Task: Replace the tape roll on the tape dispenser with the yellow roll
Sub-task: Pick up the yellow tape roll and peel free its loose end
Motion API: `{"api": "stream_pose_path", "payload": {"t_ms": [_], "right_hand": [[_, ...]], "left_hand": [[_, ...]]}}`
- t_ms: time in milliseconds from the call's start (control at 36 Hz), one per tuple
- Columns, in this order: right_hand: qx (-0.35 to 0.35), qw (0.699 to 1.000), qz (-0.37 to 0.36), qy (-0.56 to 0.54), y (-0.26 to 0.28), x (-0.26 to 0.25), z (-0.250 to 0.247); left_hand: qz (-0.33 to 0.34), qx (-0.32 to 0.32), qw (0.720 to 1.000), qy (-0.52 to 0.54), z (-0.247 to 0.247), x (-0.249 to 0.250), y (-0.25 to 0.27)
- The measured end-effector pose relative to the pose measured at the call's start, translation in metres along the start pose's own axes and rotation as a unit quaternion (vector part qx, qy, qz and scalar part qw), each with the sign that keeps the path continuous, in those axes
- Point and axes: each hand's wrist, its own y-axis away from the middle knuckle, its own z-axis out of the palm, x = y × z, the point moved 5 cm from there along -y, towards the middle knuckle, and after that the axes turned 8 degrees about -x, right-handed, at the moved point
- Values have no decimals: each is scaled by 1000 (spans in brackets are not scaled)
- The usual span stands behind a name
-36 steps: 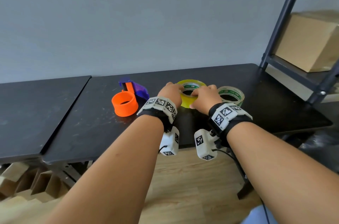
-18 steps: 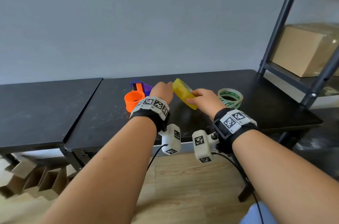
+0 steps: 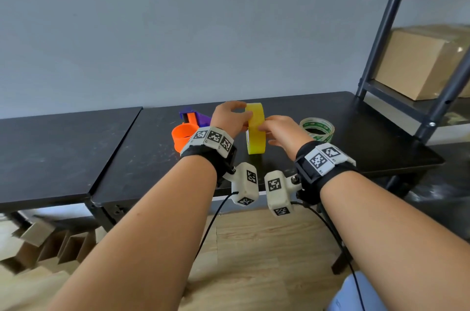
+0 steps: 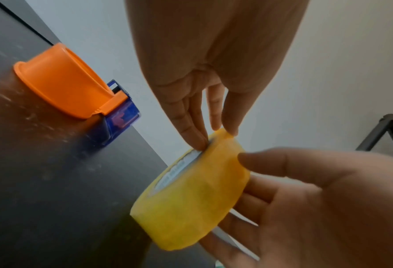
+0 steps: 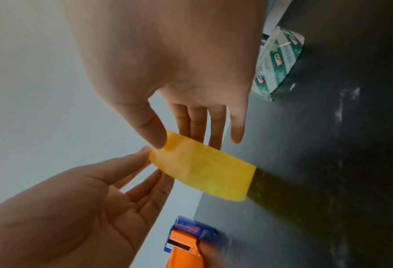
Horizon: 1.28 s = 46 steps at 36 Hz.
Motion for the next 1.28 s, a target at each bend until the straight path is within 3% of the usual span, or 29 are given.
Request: {"api": "stream_pose_path", "payload": {"t_ms": [139, 278, 833, 1277], "right_hand": [[20, 994, 21, -102, -4, 6, -3], [28, 990, 27, -136, -3, 3, -4], [75, 989, 37, -119, -9, 2, -4], [66, 994, -29, -86, 2, -1, -1]], "left_hand": [[4, -11, 1000, 24, 6, -3, 3], [1, -45, 999, 21, 9, 0, 1], [22, -54, 998, -5, 11, -7, -1], [5, -1, 994, 107, -9, 4, 0]]}}
